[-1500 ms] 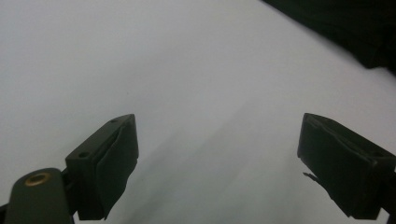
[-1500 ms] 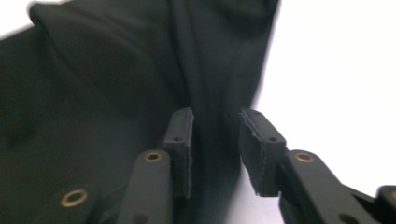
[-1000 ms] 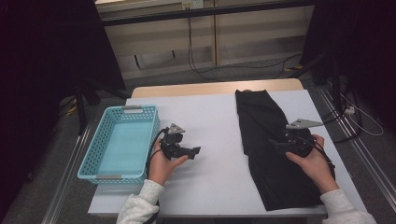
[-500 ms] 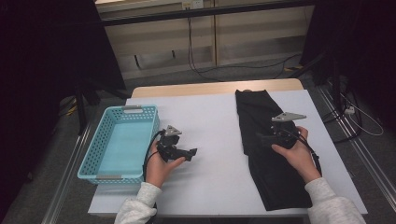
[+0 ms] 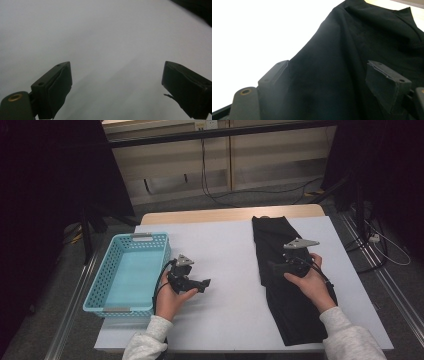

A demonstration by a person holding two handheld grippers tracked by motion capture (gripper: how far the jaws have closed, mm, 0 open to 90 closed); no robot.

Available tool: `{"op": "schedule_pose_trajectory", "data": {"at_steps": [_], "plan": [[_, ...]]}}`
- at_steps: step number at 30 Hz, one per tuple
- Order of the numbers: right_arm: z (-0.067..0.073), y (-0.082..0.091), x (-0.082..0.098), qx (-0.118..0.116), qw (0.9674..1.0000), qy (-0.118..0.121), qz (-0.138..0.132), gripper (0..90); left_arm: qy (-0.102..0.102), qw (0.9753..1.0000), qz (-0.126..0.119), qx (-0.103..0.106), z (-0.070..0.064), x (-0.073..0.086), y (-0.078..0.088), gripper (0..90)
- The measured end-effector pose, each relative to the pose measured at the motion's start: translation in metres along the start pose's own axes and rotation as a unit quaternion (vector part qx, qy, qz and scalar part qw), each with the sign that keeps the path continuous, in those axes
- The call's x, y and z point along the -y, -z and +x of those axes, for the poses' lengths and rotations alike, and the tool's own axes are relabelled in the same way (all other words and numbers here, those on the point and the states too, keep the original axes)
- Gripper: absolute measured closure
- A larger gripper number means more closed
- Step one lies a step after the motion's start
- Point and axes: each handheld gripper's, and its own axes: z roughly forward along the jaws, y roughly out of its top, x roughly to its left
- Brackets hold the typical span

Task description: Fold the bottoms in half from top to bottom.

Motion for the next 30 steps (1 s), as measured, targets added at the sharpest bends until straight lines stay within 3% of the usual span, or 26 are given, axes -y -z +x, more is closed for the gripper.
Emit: {"op": "schedule_pose_trajectory", "data": {"at_steps": [12, 30], "plan": [[0.008, -0.014, -0.005, -0.004, 0.9999, 0.008, 0.007, 21.2, 0.004, 1.0, 0.001, -0.001, 0.002, 0.003, 0.004, 9.4], [0.021, -0.052, -0.012, -0.001, 0.9994, 0.022, 0.027, 25.6, 0.011, 0.9999, 0.003, -0.008, 0.003, 0.009, 0.004, 9.4]]}}
